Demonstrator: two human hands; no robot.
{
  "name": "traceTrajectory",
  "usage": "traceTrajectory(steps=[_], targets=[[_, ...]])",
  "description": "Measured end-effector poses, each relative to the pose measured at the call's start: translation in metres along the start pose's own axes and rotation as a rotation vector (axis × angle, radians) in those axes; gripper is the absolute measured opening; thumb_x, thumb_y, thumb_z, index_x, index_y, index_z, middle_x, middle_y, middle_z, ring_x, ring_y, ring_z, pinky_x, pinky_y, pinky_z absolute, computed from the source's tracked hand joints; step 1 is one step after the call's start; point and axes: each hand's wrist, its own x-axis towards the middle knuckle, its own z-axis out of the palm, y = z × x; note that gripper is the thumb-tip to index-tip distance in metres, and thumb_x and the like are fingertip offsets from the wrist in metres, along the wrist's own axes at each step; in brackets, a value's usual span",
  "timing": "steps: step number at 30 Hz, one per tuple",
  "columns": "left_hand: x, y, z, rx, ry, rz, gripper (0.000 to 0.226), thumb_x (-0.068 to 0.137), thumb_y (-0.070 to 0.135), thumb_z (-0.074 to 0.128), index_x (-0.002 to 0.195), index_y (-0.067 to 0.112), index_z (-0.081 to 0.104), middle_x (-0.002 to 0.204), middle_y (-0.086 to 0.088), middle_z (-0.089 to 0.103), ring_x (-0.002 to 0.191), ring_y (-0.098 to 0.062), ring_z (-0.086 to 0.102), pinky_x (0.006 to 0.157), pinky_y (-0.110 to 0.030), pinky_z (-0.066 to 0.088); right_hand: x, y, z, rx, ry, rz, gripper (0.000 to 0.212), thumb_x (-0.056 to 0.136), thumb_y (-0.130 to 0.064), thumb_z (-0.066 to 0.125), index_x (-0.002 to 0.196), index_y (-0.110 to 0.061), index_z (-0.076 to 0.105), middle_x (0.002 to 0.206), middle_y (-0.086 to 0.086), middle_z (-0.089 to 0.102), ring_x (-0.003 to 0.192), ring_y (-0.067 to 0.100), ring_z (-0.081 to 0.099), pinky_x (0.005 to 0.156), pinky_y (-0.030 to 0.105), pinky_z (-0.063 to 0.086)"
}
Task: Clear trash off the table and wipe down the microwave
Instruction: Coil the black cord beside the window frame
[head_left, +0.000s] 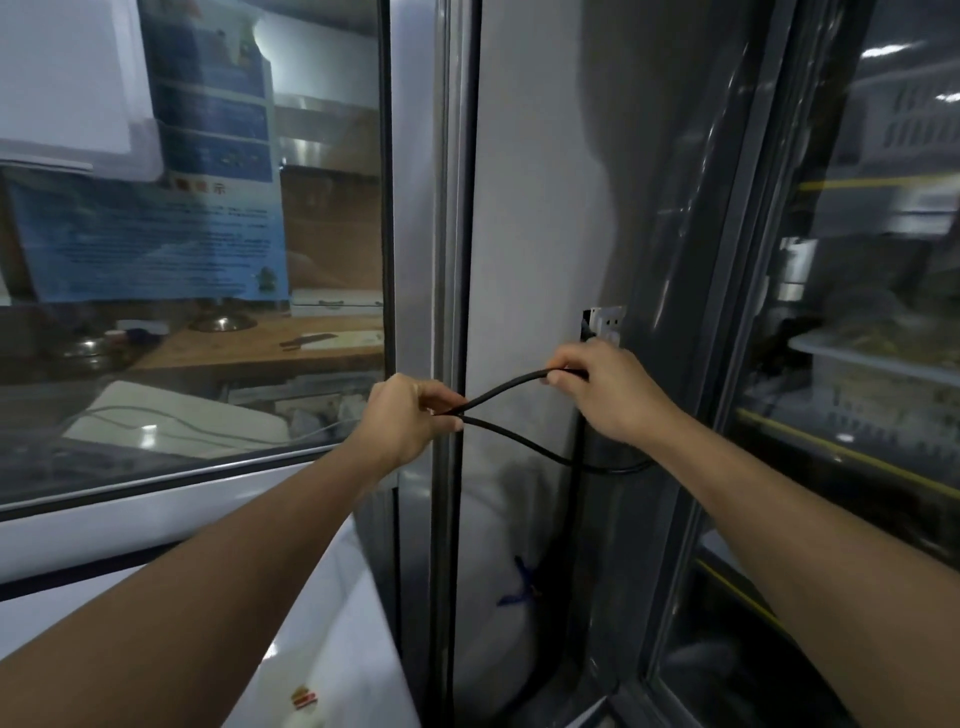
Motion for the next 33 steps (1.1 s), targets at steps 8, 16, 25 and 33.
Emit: traceTrajectory(steps=[8, 16, 25, 33], targets=[[-0.007, -0.056, 0.0, 0.137, -0.094, -0.149, 0.021, 0.083, 0.016, 0.067, 0.105, 0.016, 0.07, 0.104, -0.003, 0.066, 0.098, -0.016, 0.059, 0.082, -0.024, 0.042, -0.01, 0.04, 0.023, 0.077, 0.086, 0.043, 0.015, 0.093, -0.017, 0.053, 0.097, -0.011, 0.066, 0.092, 0.006, 0.055, 0.083, 0.017, 0.05, 0.062, 0.021, 0.027], [-0.003, -0.066, -0.008, 0.158, -0.052, -0.146, 0.018, 0.083, 0.014, 0.068, 0.1, 0.016, 0.072, 0.096, -0.002, 0.069, 0.092, -0.012, 0.06, 0.081, -0.022, 0.041, -0.019, 0.055, 0.055, 0.032, 0.064, 0.102, 0.036, 0.093, -0.014, 0.051, 0.128, -0.013, 0.049, 0.116, 0.013, 0.044, 0.108, 0.028, 0.048, 0.088, 0.022, 0.033], [0.001, -0.07, -0.007, 0.191, -0.043, -0.158, 0.017, 0.081, 0.014, 0.07, 0.098, 0.016, 0.073, 0.097, -0.002, 0.071, 0.093, -0.013, 0.063, 0.086, -0.025, 0.047, -0.024, 0.011, 0.146, -0.335, -0.143, -0.034, 0.098, 0.084, -0.045, 0.06, 0.147, -0.023, -0.011, 0.156, 0.01, -0.011, 0.143, 0.028, -0.01, 0.112, 0.047, -0.012], [0.003, -0.075, -0.008, 0.218, -0.016, -0.175, 0.014, 0.079, 0.017, 0.072, 0.093, 0.019, 0.074, 0.095, -0.002, 0.071, 0.09, -0.013, 0.064, 0.079, -0.022, 0.046, -0.019, 0.009, 0.209, -0.25, -0.145, 0.198, 0.082, 0.089, -0.059, 0.041, 0.145, -0.012, 0.006, 0.145, 0.018, 0.023, 0.132, 0.035, 0.024, 0.107, 0.052, 0.02]])
